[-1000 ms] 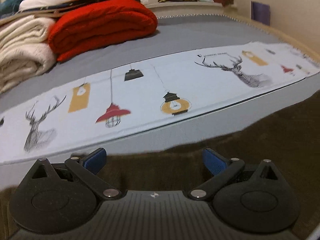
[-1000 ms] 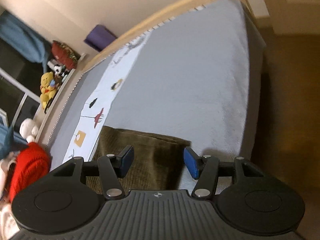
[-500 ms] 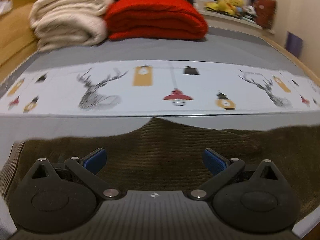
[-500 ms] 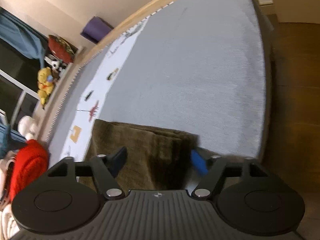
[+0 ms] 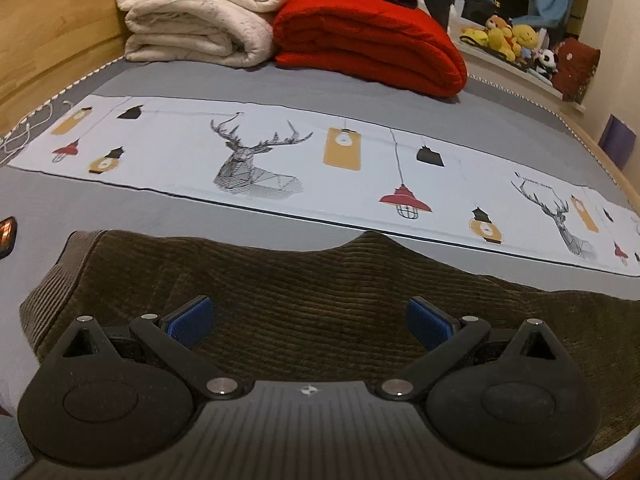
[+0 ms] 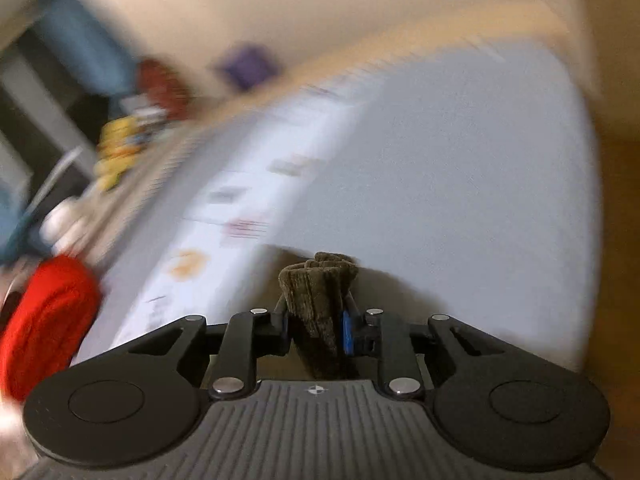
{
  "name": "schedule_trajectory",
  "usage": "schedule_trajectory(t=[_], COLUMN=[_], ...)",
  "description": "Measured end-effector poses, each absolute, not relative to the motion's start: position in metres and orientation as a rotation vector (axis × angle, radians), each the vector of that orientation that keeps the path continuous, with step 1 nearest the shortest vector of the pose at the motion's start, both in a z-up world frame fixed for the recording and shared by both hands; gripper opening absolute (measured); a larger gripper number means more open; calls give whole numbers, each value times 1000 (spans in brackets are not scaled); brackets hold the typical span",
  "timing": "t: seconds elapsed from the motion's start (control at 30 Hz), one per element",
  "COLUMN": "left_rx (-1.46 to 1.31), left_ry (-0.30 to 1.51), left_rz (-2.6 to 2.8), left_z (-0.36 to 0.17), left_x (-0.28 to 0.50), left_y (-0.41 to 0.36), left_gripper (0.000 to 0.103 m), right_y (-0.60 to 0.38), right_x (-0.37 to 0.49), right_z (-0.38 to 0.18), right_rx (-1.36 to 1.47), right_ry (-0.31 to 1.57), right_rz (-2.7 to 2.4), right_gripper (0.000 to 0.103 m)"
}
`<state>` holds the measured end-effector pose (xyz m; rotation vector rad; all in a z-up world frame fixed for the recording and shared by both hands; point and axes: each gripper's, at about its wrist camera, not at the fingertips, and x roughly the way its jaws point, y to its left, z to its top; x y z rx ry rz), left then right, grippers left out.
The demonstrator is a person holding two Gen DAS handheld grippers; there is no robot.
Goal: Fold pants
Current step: 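Lift the leg ends with the right tool and fold them toward the waistband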
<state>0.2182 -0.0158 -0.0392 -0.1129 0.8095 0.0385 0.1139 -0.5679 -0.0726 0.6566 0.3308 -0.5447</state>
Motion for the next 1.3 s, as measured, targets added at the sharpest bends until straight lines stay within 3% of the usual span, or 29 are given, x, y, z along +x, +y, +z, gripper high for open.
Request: schedule_trajectory(t=[0.17,0.37,0.43,0.57,0.77,0.93,1.2,1.3], left_rx=[-138,-141,-145,-146,-101,-95,-108,-100], left_ry=[811,852,861,884,859,871,862,856], left_rz=[43,32,26,12,-20,-46,-13,6], left_z=[-42,-66,-73,-82,-81,-83,-76,-72], left_x=[209,199,196,195,191,190,187,184], left_y=[0,8,8,4,-14,-29,-27,-20], left_gripper=[103,103,103,103,103,103,103,103], right_y=[-387,-228,-211,-231,-231,-229,-235,-226], right_x=[153,139,121,138,120,119,144,146], right_z=[-40,-149,-164,-150,-142,-147,-98,-95], right_rx=[170,-339,-508,-321,-284,-268,-111,-142], right_ry=[338,700,595,662,569,604,462,505], right_rz=[-54,464,453,467,485,478,373,440], right_gripper=[24,24,24,26,26,26,25,25])
